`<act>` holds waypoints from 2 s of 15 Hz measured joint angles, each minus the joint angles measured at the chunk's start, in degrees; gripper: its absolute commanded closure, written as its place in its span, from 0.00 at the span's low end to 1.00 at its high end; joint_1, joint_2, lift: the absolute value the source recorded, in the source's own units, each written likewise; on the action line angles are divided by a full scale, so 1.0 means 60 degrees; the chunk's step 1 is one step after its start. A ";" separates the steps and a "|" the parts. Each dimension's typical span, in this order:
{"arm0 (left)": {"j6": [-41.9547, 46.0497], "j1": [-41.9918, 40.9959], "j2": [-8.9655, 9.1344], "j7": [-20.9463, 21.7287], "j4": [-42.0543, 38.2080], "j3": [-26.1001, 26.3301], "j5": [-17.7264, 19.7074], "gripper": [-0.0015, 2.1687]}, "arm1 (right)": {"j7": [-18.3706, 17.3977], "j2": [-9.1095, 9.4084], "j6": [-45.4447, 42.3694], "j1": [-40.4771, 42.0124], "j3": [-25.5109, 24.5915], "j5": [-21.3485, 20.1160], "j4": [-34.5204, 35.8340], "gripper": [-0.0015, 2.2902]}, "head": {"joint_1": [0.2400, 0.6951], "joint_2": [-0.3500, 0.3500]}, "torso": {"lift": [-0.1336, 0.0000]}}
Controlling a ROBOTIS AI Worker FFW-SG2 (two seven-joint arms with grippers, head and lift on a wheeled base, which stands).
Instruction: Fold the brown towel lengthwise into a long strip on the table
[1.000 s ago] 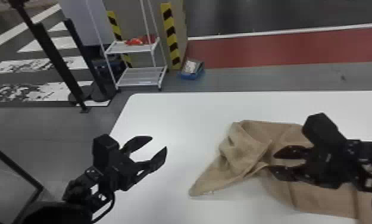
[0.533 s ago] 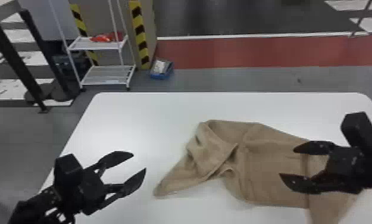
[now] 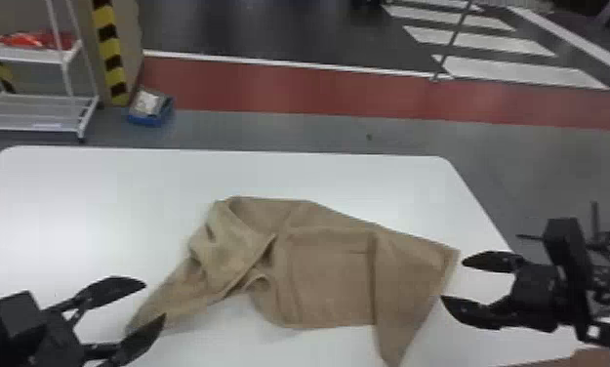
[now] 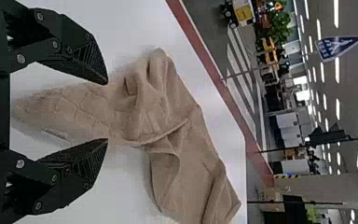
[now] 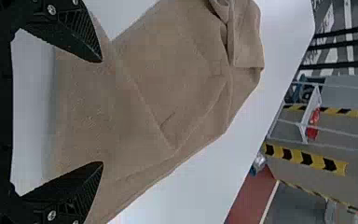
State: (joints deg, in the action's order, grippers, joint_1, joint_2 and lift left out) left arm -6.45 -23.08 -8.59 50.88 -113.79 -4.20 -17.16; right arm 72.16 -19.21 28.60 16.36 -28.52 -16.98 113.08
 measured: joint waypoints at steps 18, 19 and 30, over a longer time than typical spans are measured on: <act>-0.2696 0.1555 -0.0304 -0.1595 0.1529 0.1888 -0.1804 0.84 | -0.0015 0.0361 -0.0417 0.0172 -0.2142 0.0984 -0.0185 0.05 | 1.00 0.00 | 0.30; -0.2958 0.1432 -0.0313 -0.1416 0.1149 0.1778 -0.1690 0.84 | -0.0015 0.0361 -0.0430 0.0164 -0.2108 0.0984 -0.0220 0.05 | 1.00 0.00 | 0.30; -1.0570 0.3400 -0.0148 -0.1725 -0.0215 -0.1538 0.4857 0.81 | 0.0119 0.0359 -0.0660 0.0137 -0.1558 0.0636 -0.0392 0.05 | 1.00 0.05 | 0.30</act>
State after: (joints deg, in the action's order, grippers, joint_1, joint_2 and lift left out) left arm -69.87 -2.68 -9.48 40.53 -115.08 -13.42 11.98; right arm 72.87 -17.06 24.64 17.18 -37.86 -13.16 110.73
